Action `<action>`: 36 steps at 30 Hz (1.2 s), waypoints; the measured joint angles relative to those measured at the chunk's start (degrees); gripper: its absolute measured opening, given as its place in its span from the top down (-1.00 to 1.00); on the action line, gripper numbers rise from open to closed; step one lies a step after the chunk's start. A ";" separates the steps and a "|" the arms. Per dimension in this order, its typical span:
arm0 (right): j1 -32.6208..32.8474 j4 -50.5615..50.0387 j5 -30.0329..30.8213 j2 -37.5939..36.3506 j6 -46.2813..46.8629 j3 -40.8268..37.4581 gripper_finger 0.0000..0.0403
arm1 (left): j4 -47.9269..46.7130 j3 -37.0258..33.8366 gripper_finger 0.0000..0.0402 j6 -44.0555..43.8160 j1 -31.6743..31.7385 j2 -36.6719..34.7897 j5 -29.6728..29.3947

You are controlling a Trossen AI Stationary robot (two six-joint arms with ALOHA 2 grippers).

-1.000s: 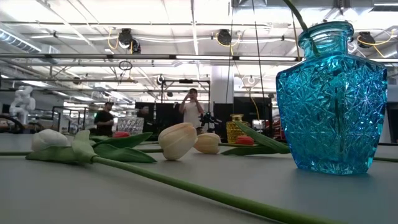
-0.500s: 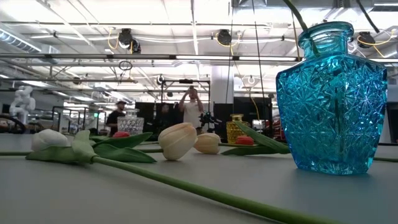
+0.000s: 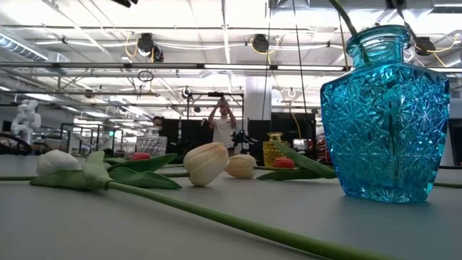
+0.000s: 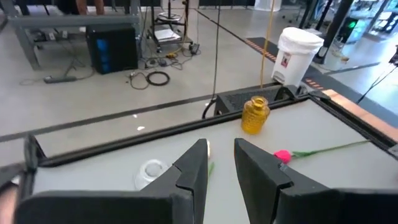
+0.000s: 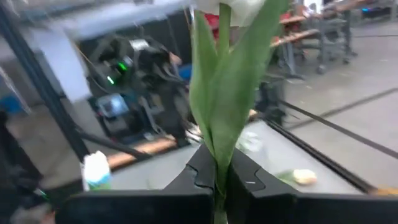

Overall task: Sort flowers into vase by color
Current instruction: Put the top white tulip into the blue vase

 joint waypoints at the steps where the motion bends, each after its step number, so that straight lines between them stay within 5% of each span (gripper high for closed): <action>1: 0.00 2.80 -0.84 0.02 0.65 -1.61 1.00 | -0.04 -1.05 0.57 -1.69 -0.50 -0.24 0.04; 8: 0.52 15.35 -6.90 2.23 5.92 -7.78 1.00 | 0.10 -5.92 0.57 -11.42 -3.80 -0.76 3.54; 17: 3.97 29.61 -12.53 10.93 4.42 -7.76 1.00 | 2.39 -6.09 0.57 -11.14 -4.48 -0.74 3.78; 36: 8.59 48.41 -12.73 25.44 2.54 -7.71 1.00 | 3.24 -6.08 0.57 -11.13 -4.46 -0.72 3.87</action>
